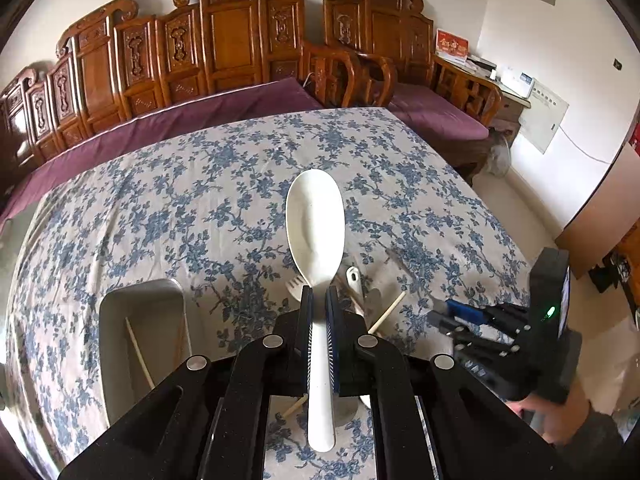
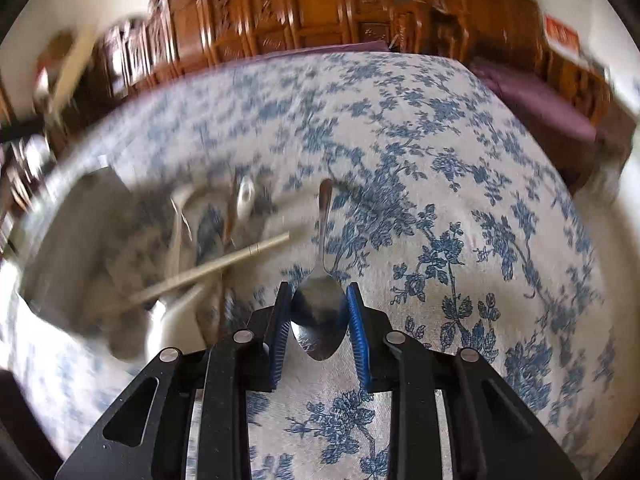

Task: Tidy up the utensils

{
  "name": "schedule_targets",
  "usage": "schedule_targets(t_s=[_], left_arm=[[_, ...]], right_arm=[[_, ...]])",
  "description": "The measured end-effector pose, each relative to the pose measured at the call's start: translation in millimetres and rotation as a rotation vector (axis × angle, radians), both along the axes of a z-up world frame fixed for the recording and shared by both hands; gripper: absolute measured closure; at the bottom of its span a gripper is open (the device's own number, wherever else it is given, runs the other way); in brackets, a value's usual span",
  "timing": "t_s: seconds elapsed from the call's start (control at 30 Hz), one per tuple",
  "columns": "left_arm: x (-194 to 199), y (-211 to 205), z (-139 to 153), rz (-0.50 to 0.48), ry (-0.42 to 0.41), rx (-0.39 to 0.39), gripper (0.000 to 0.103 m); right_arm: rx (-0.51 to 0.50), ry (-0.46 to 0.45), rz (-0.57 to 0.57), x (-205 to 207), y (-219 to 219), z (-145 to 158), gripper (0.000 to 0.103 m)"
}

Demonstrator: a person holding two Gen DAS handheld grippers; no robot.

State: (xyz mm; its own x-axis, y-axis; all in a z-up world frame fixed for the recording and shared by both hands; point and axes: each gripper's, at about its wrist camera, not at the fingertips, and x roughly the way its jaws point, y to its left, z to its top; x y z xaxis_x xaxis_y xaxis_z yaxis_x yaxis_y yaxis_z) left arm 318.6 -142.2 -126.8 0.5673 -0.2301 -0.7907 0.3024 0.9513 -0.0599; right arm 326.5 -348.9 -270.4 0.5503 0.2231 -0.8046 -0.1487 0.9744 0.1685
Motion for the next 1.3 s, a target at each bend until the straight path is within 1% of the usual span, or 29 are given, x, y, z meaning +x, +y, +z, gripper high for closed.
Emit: schedule_targets(t_s=[0.07,0.1,0.17,0.23,0.4,0.53,0.77,0.97,1.0,1.1,1.17,1.2,1.3], left_arm=[[-2.5,5.5,-1.8,0.007,0.002,0.002,0.097],[-3.6,8.7,-3.0,0.012,0.003,0.003,0.097],[-5.3,15.7,-5.3,0.020,0.006,0.003,0.097],[-7.2,25.0,-6.6,0.032,0.007,0.003,0.097],[-13.2,50.6,-7.3,0.060,0.001,0.010,0.097],[-18.9,74.3,-10.1,0.087,-0.001,0.024,0.097],[-21.5,115.7,-27.5,0.139,0.028,0.051,0.097],[-16.3,133.2,-50.6,0.149,0.061,0.082,0.097],[-14.1,136.5,-56.1,0.152,0.070,0.084,0.097],[-7.8,144.6,-69.6,0.159,0.089,0.081,0.097],[-3.4,150.2,-80.1,0.165,0.111,0.078,0.097],[-2.3,152.5,-83.1,0.166,0.115,0.069,0.097],[-3.3,157.1,-85.8,0.166,0.112,0.045,0.097]], right_arm=[[0.062,0.015,-0.003,-0.1,-6.4,-0.4,0.073],[0.075,0.015,-0.003,-0.6,-6.5,0.5,0.073],[0.064,-0.001,0.007,-3.1,-2.1,4.7,0.073],[0.081,-0.011,0.013,-4.7,0.6,8.3,0.073],[0.081,-0.050,0.042,-12.7,13.4,20.1,0.073],[0.060,-0.093,0.078,-21.1,27.7,33.7,0.073],[0.051,-0.142,0.156,-35.9,61.8,55.0,0.073],[0.055,-0.171,0.220,-43.9,90.2,71.3,0.073],[0.058,-0.174,0.230,-44.7,94.5,73.8,0.096],[0.041,-0.179,0.271,-46.9,112.7,79.6,0.102],[-0.024,-0.185,0.287,-47.4,123.9,77.2,0.102],[-0.062,-0.177,0.290,-45.1,129.1,71.0,0.102],[-0.075,-0.141,0.264,-34.5,119.6,50.9,0.102]])
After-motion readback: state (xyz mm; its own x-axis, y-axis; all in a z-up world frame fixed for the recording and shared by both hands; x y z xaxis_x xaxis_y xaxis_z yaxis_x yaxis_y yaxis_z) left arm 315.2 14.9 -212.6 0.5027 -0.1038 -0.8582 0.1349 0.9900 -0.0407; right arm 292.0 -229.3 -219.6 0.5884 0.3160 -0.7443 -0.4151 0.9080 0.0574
